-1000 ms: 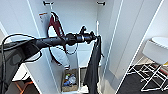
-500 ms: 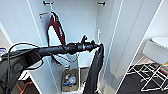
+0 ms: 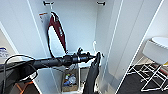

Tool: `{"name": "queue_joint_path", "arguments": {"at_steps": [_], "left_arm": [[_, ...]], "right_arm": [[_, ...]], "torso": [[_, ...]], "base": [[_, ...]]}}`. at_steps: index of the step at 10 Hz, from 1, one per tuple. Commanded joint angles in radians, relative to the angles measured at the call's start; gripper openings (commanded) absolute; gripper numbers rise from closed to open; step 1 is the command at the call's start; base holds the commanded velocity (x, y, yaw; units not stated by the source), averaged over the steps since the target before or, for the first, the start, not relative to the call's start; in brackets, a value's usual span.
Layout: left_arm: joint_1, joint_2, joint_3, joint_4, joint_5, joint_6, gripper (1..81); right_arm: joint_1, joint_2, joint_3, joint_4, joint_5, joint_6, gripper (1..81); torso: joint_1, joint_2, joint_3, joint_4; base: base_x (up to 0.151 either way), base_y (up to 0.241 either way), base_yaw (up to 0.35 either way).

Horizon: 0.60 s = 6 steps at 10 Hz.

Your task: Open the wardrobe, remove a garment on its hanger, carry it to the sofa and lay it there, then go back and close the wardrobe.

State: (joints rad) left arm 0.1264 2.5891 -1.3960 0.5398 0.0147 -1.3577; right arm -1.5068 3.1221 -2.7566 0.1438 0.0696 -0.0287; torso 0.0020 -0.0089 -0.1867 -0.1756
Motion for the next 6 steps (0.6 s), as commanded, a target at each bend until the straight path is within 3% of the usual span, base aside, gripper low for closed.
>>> {"name": "queue_joint_path", "arguments": {"at_steps": [1,6], "left_arm": [[-0.185,-0.01,0.067,0.066,-0.076,0.009,1.0],[-0.129,-0.059,0.209,0.192,-0.059,0.008,1.0]], "right_arm": [[0.024,0.008,0.008,0.0,-0.063,-0.002,81.1],[0.024,0.008,0.008,-0.001,-0.062,-0.003,81.1]], "torso": [[0.0,0.0,0.0,0.0],[0.0,0.0,0.0,0.0]], "base": [[0.0,0.0,0.0],[0.0,0.0,0.0]]}}
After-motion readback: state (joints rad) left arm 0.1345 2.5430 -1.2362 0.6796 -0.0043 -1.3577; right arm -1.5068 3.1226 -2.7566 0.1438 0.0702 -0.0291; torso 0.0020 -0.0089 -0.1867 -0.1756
